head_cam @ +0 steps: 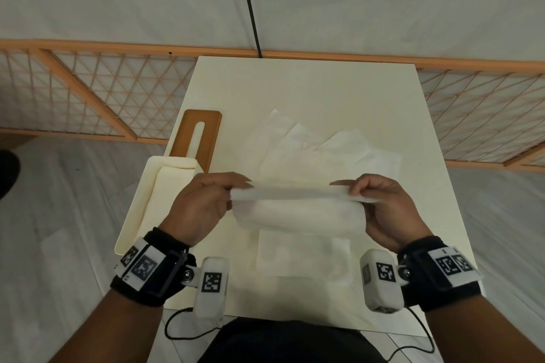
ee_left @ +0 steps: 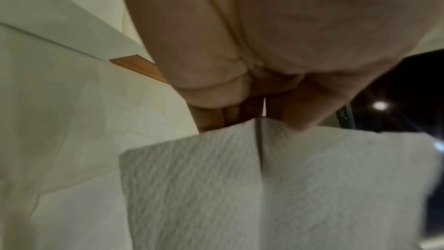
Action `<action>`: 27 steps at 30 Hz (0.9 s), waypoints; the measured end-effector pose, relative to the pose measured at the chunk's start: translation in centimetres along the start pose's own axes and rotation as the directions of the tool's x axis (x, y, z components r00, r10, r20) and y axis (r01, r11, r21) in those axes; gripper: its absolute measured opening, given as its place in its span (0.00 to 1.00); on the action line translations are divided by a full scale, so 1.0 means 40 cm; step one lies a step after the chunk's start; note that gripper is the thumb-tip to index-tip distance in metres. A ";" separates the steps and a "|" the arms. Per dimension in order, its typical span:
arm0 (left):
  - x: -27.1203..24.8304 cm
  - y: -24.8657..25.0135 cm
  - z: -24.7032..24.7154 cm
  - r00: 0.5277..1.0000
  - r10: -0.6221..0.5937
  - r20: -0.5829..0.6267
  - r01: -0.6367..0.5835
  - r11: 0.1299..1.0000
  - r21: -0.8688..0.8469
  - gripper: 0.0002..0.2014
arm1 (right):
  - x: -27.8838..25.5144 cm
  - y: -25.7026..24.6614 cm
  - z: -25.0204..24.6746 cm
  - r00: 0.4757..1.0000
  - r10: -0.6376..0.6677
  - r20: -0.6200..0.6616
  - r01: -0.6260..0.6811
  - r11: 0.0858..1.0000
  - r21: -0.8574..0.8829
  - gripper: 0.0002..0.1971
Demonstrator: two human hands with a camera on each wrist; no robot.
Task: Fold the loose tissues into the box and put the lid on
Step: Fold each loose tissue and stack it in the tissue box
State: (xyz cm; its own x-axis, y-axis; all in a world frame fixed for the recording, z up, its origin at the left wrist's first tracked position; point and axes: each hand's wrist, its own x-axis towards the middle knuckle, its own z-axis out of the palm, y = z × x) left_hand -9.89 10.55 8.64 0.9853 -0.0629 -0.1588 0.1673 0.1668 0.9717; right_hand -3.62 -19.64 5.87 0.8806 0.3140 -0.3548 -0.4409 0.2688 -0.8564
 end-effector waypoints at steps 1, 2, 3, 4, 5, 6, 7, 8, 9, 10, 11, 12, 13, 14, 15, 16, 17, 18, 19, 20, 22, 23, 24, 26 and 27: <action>-0.001 0.000 0.003 1.000 -0.015 -0.011 0.014 0.999 -0.032 0.13 | -0.007 -0.007 0.000 1.000 0.030 0.003 -0.030 0.999 0.035 0.21; -0.002 0.000 0.009 0.999 -0.031 -0.034 0.030 0.999 -0.020 0.17 | -0.010 -0.012 -0.003 0.998 0.055 -0.001 -0.055 0.996 0.065 0.20; -0.004 -0.005 0.012 0.996 -0.037 -0.077 0.040 0.998 0.037 0.20 | -0.012 -0.014 -0.003 0.997 0.077 -0.001 -0.077 0.993 0.089 0.19; -0.003 -0.010 0.017 0.991 -0.022 -0.130 0.041 0.989 0.141 0.20 | -0.012 -0.011 -0.002 0.997 0.080 0.002 -0.080 0.993 0.088 0.16; -0.001 -0.020 0.019 0.984 0.019 -0.174 0.028 0.964 0.264 0.14 | -0.009 -0.005 -0.001 0.998 0.064 -0.005 -0.064 0.997 0.050 0.11; 0.001 -0.031 0.017 0.980 0.041 -0.193 0.032 0.933 0.359 0.10 | -0.004 0.003 -0.004 0.999 0.038 -0.009 -0.039 0.999 -0.026 0.06; 0.002 -0.046 0.013 0.980 0.028 -0.196 0.051 0.919 0.390 0.09 | 0.001 0.012 -0.007 1.000 0.019 -0.005 -0.019 0.993 -0.113 0.01; 0.003 -0.062 0.011 0.980 -0.018 -0.199 0.088 0.933 0.349 0.11 | 0.004 0.022 -0.012 1.000 0.006 -0.001 -0.006 0.977 -0.213 0.06; 0.003 -0.082 0.008 0.976 -0.079 -0.205 0.139 0.945 0.297 0.12 | 0.006 0.032 -0.019 1.000 0.011 -0.009 -0.013 0.953 -0.304 0.10; 0.004 -0.102 0.008 0.966 -0.136 -0.221 0.193 0.946 0.260 0.13 | 0.004 0.043 -0.025 0.999 0.014 -0.035 -0.026 0.928 -0.372 0.11; 0.003 -0.128 0.011 0.953 -0.177 -0.245 0.242 0.932 0.269 0.13 | -0.001 0.056 -0.033 0.998 0.028 -0.062 -0.052 0.902 -0.429 0.12; -0.001 -0.158 0.014 0.939 -0.217 -0.266 0.295 0.905 0.306 0.13 | -0.004 0.079 -0.044 0.996 0.051 -0.075 -0.081 0.875 -0.478 0.13; -0.006 -0.193 0.017 0.927 -0.253 -0.278 0.346 0.864 0.366 0.13 | -0.008 0.108 -0.058 0.993 0.073 -0.089 -0.109 0.838 -0.535 0.13; -0.012 -0.229 0.020 0.915 -0.291 -0.279 0.391 0.808 0.441 0.12 | -0.010 0.141 -0.073 0.990 0.089 -0.105 -0.135 0.785 -0.605 0.14; -0.018 -0.265 0.022 0.909 -0.319 -0.270 0.416 0.748 0.517 0.12 | -0.012 0.171 -0.084 0.987 0.103 -0.122 -0.159 0.717 -0.678 0.14; -0.023 -0.294 0.024 0.904 -0.335 -0.265 0.427 0.694 0.580 0.11 | -0.015 0.196 -0.093 0.983 0.113 -0.142 -0.181 0.650 -0.738 0.14; -0.025 -0.316 0.028 0.902 -0.338 -0.268 0.430 0.655 0.621 0.10 | -0.016 0.216 -0.098 0.981 0.114 -0.159 -0.196 0.595 -0.779 0.14; -0.026 -0.329 0.033 0.901 -0.331 -0.279 0.432 0.635 0.640 0.09 | -0.019 0.229 -0.100 0.980 0.107 -0.169 -0.201 0.545 -0.814 0.14; -0.025 -0.340 0.036 0.904 -0.315 -0.290 0.427 0.629 0.649 0.08 | -0.021 0.239 -0.101 0.981 0.088 -0.176 -0.196 0.505 -0.841 0.13; -0.021 -0.346 0.041 0.908 -0.293 -0.300 0.419 0.626 0.658 0.07 | -0.020 0.246 -0.102 0.980 0.066 -0.186 -0.195 0.474 -0.858 0.13; -0.013 -0.362 0.048 0.911 -0.258 -0.322 0.412 0.612 0.675 0.07 | -0.013 0.261 -0.105 0.978 0.029 -0.205 -0.196 0.449 -0.872 0.13; -0.009 -0.370 0.048 0.909 -0.248 -0.336 0.416 0.606 0.678 0.07 | -0.007 0.269 -0.109 0.977 0.008 -0.211 -0.193 0.442 -0.876 0.13; -0.006 -0.379 0.047 0.905 -0.236 -0.353 0.421 0.604 0.677 0.07 | -0.002 0.275 -0.112 0.977 -0.006 -0.214 -0.190 0.433 -0.881 0.14; 0.000 -0.398 0.045 0.904 -0.222 -0.365 0.422 0.601 0.679 0.06 | 0.005 0.289 -0.119 0.979 -0.013 -0.206 -0.185 0.384 -0.904 0.14; 0.000 -0.408 0.044 0.907 -0.219 -0.359 0.416 0.597 0.686 0.05 | 0.007 0.296 -0.122 0.980 -0.011 -0.199 -0.183 0.352 -0.918 0.13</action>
State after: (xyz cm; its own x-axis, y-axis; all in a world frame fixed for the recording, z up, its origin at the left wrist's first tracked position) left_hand -12.69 6.10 -6.92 0.8697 0.2600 -0.4195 0.4857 -0.6022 0.6337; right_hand -7.76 -20.83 -6.20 0.9023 0.1232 -0.4131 -0.1570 -0.7986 -0.5810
